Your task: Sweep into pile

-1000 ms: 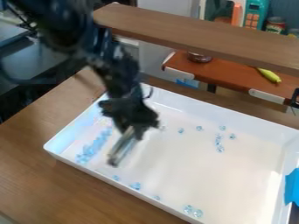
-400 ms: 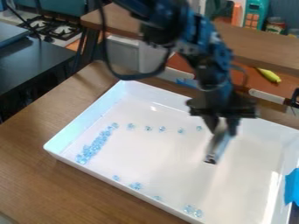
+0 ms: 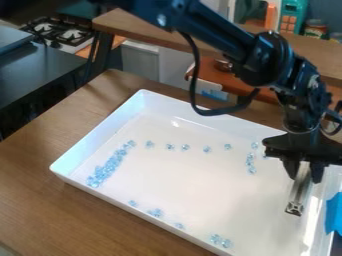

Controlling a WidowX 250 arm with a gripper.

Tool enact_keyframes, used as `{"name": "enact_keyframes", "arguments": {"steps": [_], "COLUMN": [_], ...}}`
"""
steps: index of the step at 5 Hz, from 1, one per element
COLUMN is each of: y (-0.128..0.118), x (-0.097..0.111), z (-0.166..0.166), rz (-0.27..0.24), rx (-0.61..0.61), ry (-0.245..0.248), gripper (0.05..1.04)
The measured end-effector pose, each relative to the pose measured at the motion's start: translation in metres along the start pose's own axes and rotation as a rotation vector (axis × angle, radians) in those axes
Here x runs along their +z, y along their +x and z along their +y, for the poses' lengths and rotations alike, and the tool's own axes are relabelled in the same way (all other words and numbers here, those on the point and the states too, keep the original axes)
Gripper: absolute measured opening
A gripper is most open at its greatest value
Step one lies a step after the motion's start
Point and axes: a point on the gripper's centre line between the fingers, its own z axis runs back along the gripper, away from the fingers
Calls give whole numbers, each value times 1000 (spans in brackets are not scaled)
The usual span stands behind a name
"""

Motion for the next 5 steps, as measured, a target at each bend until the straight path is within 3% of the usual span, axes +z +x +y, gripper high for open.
{"name": "enact_keyframes", "arguments": {"steps": [2, 3, 5], "y": [13, 28, 35], "x": [-22, -25, -25], "z": [11, 34, 64], "rz": [-7, -16, -27], "rx": [27, 76, 99], "ry": [48, 70, 74], "gripper": [374, 374, 374]}}
